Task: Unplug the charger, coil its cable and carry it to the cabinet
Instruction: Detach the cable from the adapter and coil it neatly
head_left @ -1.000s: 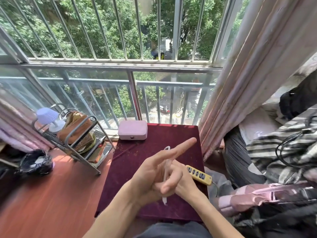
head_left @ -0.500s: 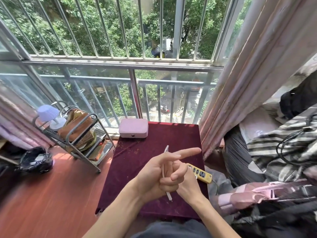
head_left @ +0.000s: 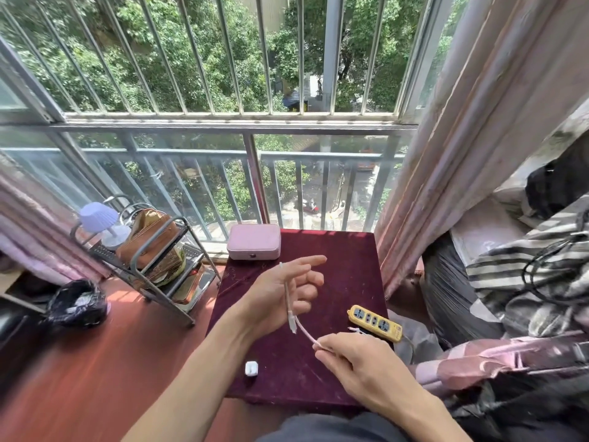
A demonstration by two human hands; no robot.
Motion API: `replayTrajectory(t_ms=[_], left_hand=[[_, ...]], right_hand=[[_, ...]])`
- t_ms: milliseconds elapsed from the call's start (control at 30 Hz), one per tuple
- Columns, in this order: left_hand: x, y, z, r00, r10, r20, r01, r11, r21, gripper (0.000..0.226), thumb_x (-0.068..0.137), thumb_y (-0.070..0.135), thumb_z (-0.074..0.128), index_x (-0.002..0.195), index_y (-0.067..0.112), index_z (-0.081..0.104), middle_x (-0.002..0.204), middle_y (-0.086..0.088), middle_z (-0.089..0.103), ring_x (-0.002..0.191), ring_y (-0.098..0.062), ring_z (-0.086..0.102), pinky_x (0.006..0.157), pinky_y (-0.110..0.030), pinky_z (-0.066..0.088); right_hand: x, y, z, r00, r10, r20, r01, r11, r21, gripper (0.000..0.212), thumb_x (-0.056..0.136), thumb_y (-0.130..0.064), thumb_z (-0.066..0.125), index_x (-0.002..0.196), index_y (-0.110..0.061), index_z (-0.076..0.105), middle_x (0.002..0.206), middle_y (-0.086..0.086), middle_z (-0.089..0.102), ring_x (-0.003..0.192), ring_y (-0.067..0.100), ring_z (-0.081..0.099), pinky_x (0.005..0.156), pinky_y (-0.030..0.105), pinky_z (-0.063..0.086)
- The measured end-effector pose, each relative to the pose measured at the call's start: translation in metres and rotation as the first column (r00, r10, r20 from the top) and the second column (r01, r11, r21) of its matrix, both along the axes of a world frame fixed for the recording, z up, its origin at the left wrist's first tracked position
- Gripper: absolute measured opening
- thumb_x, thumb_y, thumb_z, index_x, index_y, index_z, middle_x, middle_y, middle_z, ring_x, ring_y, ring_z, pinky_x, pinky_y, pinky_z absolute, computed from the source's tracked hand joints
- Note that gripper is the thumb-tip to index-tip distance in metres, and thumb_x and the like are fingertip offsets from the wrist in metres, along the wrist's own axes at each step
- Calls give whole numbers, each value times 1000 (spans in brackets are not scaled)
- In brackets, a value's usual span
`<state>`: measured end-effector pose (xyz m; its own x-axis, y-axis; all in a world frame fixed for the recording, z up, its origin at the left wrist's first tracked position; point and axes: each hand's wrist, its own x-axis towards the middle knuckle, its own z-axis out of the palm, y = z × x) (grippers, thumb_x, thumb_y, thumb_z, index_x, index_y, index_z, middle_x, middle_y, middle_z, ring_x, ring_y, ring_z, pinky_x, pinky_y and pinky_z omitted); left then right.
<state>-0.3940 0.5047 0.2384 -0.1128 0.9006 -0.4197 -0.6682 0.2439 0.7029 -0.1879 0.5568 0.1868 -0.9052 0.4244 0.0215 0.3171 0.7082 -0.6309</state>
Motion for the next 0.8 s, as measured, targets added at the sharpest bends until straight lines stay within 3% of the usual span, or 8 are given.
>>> replayTrajectory(t_ms=[233,367,433,533,600,667,733,800], left_hand=[[-2,-4,-4,993,-95,-74,92,995,-43,38,100,17,54,135,6,62,94,-9,66,75,-16,60,74,-40,58],[2,-7,0,984,-154,-92,149,987,-58,38,102,16,52,136,5,61,94,-9,65,78,-17,61,77,-43,60],[7,-8,3,974,-198,-114,192,980,-60,38,102,15,51,137,2,59,98,-13,64,85,-23,60,73,-40,60],[17,-12,6,931,-322,-171,332,942,37,33,102,13,51,130,0,63,112,-24,60,100,-37,56,84,-43,57],[27,-14,9,919,-364,-154,381,919,101,24,101,12,56,120,5,69,101,-20,63,85,-29,65,80,-40,61],[36,-15,10,924,-364,-115,378,915,142,23,101,17,59,121,6,61,88,-14,62,64,-19,65,60,-29,61],[43,-16,10,932,-346,-105,359,920,158,23,106,26,50,122,9,50,74,-6,62,43,-8,55,39,-17,43],[47,-16,12,931,-356,-78,364,916,166,32,109,32,37,111,3,50,58,5,61,32,1,43,33,-16,23]], right_hand=[[3,5,62,977,210,45,-214,971,106,33,100,-57,51,102,-32,72,89,-12,66,87,6,61,75,23,44],[4,11,98,963,270,-2,-267,952,149,34,97,-59,54,97,-33,75,78,-21,58,75,-5,55,67,12,33],[1,18,113,957,284,-57,-278,956,93,25,96,-54,62,96,-34,77,73,-32,50,71,-13,51,66,7,34],[-11,37,124,956,254,-146,-262,964,-41,11,96,-44,73,97,-36,80,80,-30,57,71,-2,59,63,8,38],[-20,49,121,958,204,-202,-227,969,-96,9,94,-40,77,98,-33,82,82,-22,61,69,4,60,62,10,41],[-27,58,113,955,135,-265,-186,966,-178,6,91,-34,82,95,-28,82,86,-17,71,75,3,68,67,10,46],[-32,65,104,955,79,-286,-167,940,-298,8,89,-32,85,92,-27,80,81,-14,74,73,-1,68,68,10,48],[-34,69,95,948,51,-314,-184,894,-410,10,88,-30,86,90,-24,78,66,-16,65,61,-4,57,63,9,44]])
